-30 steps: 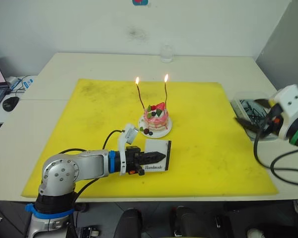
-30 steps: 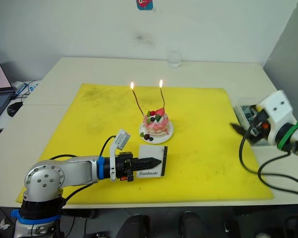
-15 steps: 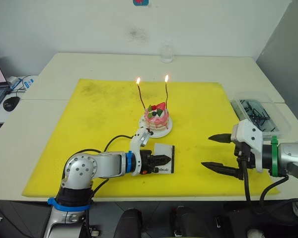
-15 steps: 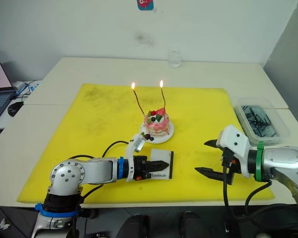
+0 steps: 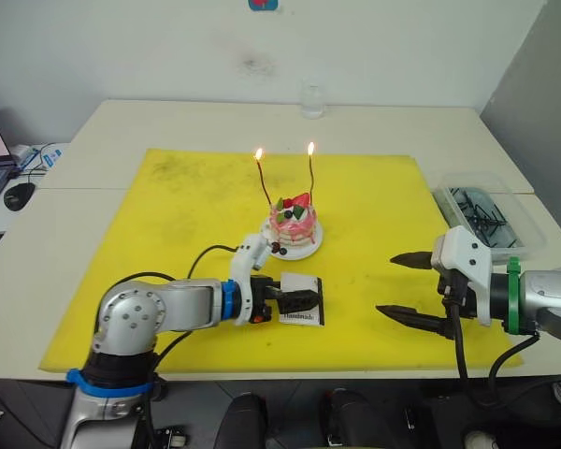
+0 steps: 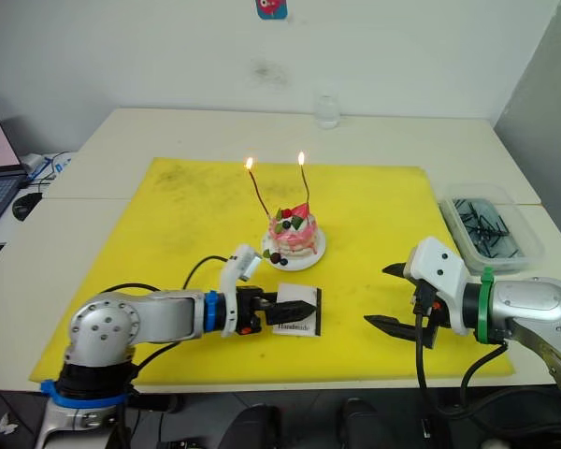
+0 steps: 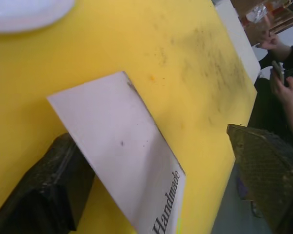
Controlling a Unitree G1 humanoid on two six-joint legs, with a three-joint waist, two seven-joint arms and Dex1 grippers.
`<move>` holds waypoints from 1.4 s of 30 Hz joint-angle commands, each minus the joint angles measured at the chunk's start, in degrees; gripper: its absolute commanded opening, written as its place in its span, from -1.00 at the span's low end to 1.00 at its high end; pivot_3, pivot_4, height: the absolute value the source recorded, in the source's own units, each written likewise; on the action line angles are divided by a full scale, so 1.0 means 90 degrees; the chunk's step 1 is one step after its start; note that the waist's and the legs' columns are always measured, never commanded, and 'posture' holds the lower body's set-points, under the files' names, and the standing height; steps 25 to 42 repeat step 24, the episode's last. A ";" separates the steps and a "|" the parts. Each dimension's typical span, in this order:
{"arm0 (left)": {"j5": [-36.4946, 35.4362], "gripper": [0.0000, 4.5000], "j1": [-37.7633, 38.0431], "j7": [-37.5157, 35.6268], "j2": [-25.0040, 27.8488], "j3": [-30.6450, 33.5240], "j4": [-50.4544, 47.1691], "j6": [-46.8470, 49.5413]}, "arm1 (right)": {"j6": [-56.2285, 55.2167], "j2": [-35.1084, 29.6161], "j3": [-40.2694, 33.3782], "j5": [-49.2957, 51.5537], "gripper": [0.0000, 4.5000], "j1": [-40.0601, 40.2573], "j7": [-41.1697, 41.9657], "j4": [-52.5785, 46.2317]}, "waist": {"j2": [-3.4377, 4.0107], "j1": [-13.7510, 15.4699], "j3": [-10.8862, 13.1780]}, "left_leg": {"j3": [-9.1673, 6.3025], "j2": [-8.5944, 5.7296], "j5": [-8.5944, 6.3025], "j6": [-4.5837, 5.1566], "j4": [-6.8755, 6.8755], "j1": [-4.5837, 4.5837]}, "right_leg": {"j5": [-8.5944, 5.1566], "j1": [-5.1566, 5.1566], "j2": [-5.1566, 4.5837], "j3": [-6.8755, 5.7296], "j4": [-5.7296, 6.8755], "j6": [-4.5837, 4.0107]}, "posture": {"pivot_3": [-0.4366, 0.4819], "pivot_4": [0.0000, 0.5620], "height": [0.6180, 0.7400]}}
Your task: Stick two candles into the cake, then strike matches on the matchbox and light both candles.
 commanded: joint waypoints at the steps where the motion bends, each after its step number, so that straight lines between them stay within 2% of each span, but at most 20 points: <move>1: -0.0143 0.99 0.0053 -0.0270 0.0562 0.0391 -0.0499 -0.0004 | -0.0309 -0.0180 -0.0144 -0.0068 1.00 -0.0076 0.0125 0.0001 | 0.0000 0.0004 0.0000 | -0.0001 0.0001 0.0000 0.0000 -0.0001 0.0001 | -0.0001 0.0000 0.0000 0.0000 -0.0001 -0.0001 | -0.05 -0.47 1.00; 3: -0.0176 0.99 0.0109 -0.0466 0.0954 0.0556 -0.0711 -0.0042 | -0.0452 -0.0288 -0.0220 -0.0119 1.00 -0.0056 0.0211 0.0073 | 0.0000 0.0008 0.0001 | 0.0000 0.0003 0.0000 0.0000 -0.0003 -0.0002 | -0.0002 -0.0001 -0.0002 -0.0001 -0.0004 -0.0003 | -0.05 -0.47 1.00; 5: 0.0091 0.99 0.0172 -0.1008 0.1536 0.0808 -0.1064 -0.0314 | -0.0697 -0.0419 -0.0404 -0.0221 1.00 -0.0057 0.0329 0.0210 | -0.0007 0.0007 0.0005 | 0.0003 0.0003 0.0000 0.0000 -0.0003 -0.0005 | -0.0002 -0.0001 -0.0011 0.0001 -0.0007 -0.0003 | -0.05 -0.47 1.00; 8: 0.1504 0.99 0.0662 -0.2198 0.2686 0.0990 -0.1344 -0.1451 | -0.1113 -0.0602 -0.0876 -0.0339 1.00 -0.0081 0.0581 0.0553 | -0.0009 0.0003 0.0008 | 0.0007 0.0003 -0.0001 0.0000 -0.0004 -0.0005 | -0.0004 -0.0004 -0.0014 0.0004 -0.0012 -0.0005 | -0.05 -0.47 1.00; 11: 0.2742 0.99 0.1388 -0.3473 0.3341 0.1284 -0.1144 -0.2974 | -0.1544 -0.0785 -0.1348 -0.0430 1.00 -0.0224 0.0854 0.1053 | -0.0001 0.0010 0.0009 | 0.0013 0.0003 -0.0001 -0.0001 -0.0010 0.0001 | -0.0013 -0.0004 -0.0022 0.0003 -0.0013 -0.0022 | -0.05 -0.47 1.00; 13: 0.3464 0.99 0.1728 -0.3763 0.3443 0.1510 -0.0899 -0.3789 | -0.1824 -0.1006 -0.1614 -0.0502 1.00 -0.0237 0.1191 0.1382 | 0.0009 0.0024 0.0015 | 0.0013 0.0003 -0.0001 -0.0001 -0.0012 0.0000 | -0.0033 -0.0005 -0.0027 0.0001 -0.0013 -0.0058 | -0.05 -0.47 1.00; 18: 0.4550 0.99 0.2173 -0.4561 0.3455 0.1821 -0.0168 -0.5193 | -0.2637 -0.1599 -0.2136 -0.0810 1.00 0.0009 0.2295 0.2131 | 0.0011 0.0089 0.0017 | 0.0013 0.0007 -0.0002 0.0001 -0.0016 -0.0002 | -0.0044 -0.0006 -0.0030 -0.0006 -0.0013 -0.0076 | -0.05 -0.47 1.00; 23: 0.4632 0.99 0.2194 -0.5028 0.3443 0.1930 0.0114 -0.5218 | -0.2519 -0.1962 -0.2278 -0.0734 1.00 0.0168 0.2862 0.2462 | 0.0014 0.0143 0.0019 | 0.0020 0.0009 -0.0004 0.0003 -0.0018 -0.0004 | -0.0045 -0.0008 -0.0034 -0.0003 -0.0017 -0.0075 | -0.05 -0.47 1.00; 42: 0.4634 0.99 0.2144 -0.5075 0.3419 0.1945 0.0212 -0.5211 | -0.2511 -0.1985 -0.2250 -0.0734 1.00 0.0155 0.2879 0.2478 | 0.0014 0.0143 0.0019 | 0.0019 0.0011 -0.0004 0.0003 -0.0018 -0.0004 | -0.0043 -0.0008 -0.0033 -0.0004 -0.0016 -0.0073 | -0.05 -0.47 1.00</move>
